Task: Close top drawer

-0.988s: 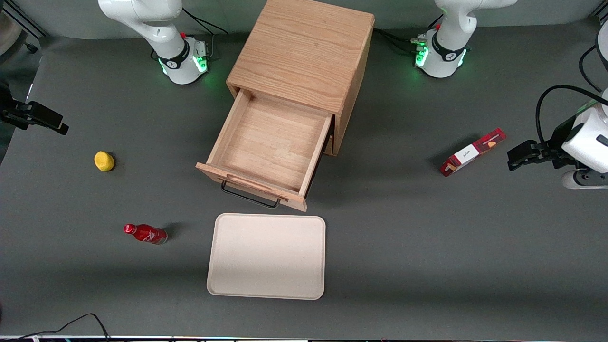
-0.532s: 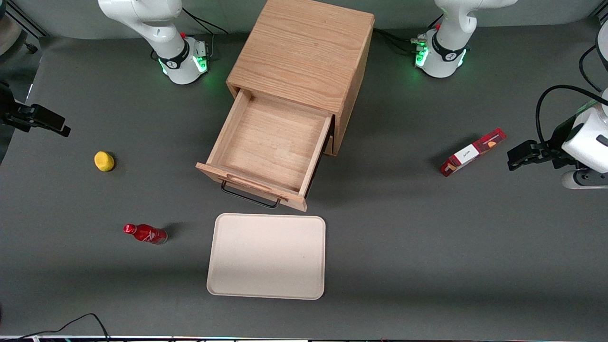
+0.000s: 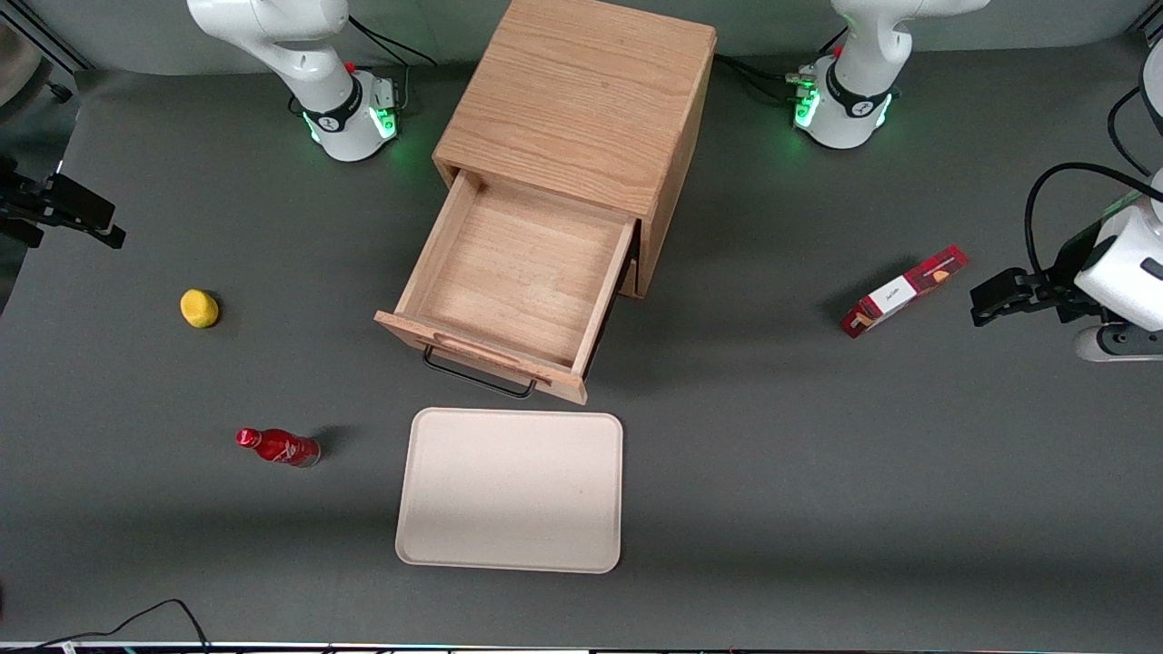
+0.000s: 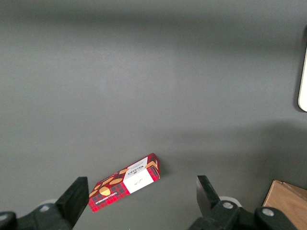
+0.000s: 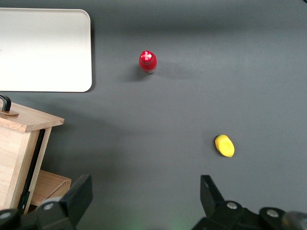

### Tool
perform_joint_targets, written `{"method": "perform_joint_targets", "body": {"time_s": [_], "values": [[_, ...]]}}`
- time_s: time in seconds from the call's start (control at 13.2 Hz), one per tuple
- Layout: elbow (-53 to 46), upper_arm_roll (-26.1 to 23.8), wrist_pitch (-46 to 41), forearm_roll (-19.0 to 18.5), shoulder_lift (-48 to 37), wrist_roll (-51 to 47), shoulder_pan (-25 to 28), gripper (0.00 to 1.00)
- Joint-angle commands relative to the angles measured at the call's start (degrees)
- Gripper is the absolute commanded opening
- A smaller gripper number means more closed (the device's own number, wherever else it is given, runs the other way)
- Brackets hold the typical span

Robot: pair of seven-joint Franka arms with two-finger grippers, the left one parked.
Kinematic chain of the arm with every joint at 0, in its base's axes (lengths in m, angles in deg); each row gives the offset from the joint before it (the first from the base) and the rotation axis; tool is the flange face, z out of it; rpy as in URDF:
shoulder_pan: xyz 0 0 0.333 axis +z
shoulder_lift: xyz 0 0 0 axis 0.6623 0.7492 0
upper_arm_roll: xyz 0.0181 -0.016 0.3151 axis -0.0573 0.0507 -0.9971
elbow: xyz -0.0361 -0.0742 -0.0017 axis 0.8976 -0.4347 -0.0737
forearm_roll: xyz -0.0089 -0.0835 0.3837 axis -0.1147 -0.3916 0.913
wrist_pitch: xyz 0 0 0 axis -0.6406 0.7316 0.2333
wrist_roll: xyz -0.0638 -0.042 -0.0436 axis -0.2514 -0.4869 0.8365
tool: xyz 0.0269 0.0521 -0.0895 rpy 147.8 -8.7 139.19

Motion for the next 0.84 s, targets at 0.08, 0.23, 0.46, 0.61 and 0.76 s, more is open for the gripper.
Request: {"method": "perform_joint_targets", "body": {"time_s": [0.08, 0.23, 0.46, 0.61, 0.76], "values": [[-2.06, -0.02, -1.05, -0.36, 1.95, 1.21, 0.9, 1.0], [-3.11, -1.24, -1.05, 0.69, 2.04, 1.2, 1.96, 1.0], [-5.39, -6.68, -1.05, 2.8, 2.83, 1.12, 1.96, 1.0], [-6.45, -9.93, -0.44, 5.07, 3.61, 1.03, 1.96, 1.0], [-7.07, -10.74, -0.35, 14.63, 5.46, 1.38, 1.87, 1.0]]}}
